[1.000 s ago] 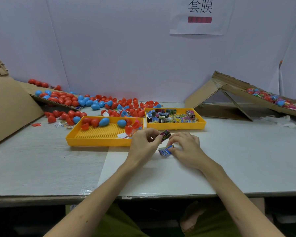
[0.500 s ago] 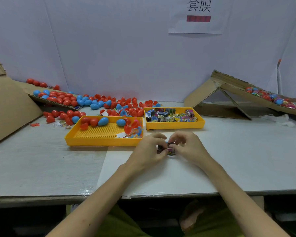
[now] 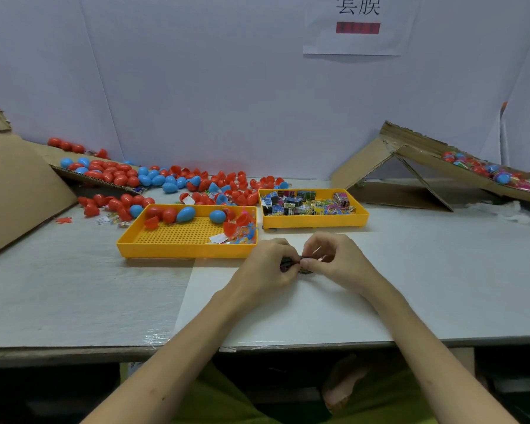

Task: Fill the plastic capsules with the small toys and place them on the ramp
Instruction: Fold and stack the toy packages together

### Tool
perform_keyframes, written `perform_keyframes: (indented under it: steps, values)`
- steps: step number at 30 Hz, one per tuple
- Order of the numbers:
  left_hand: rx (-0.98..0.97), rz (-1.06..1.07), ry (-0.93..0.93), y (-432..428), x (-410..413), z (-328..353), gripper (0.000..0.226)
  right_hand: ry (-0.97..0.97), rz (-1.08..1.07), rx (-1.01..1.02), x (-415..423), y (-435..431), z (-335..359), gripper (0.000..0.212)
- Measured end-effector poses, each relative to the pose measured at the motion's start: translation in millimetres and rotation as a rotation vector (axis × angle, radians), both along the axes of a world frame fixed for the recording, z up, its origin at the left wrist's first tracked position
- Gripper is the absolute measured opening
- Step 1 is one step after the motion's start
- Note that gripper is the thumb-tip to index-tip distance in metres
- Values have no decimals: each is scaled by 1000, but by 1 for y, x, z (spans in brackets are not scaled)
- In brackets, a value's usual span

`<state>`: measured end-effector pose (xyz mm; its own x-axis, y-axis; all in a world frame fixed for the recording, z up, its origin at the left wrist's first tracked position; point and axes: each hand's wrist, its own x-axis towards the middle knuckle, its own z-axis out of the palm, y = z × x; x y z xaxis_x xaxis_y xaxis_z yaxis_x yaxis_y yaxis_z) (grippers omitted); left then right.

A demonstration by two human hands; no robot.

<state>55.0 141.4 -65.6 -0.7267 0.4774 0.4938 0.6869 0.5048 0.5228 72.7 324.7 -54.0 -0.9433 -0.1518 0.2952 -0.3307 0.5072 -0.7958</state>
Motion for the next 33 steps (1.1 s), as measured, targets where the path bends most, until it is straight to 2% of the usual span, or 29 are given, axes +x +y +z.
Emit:
perform_keyframes:
  steps: [9, 13, 17, 22, 26, 29, 33]
  values:
    - [33, 40, -13, -1, -1, -1, 12, 114, -66, 29, -3, -2, -4, 21]
    - [111, 55, -68, -1, 0, -1, 16, 141, -66, 49, -3, -1, -5, 20]
    - [116, 52, -31, -1, 0, 1, 5, 157, -65, 67, -2, 0, -5, 18]
    - [128, 77, -37, -3, 2, 1, 13, 158, -42, 113, -1, -1, -3, 18]
    - [109, 65, -29, -4, 3, 2, 11, 142, -43, 115, 1, -1, -2, 26]
    - [75, 75, -33, -4, 5, 2, 5, 145, -60, 117, 1, -1, -2, 23]
    - [8, 111, -37, -5, 3, 0, 13, 125, -72, 103, 1, -1, -2, 24]
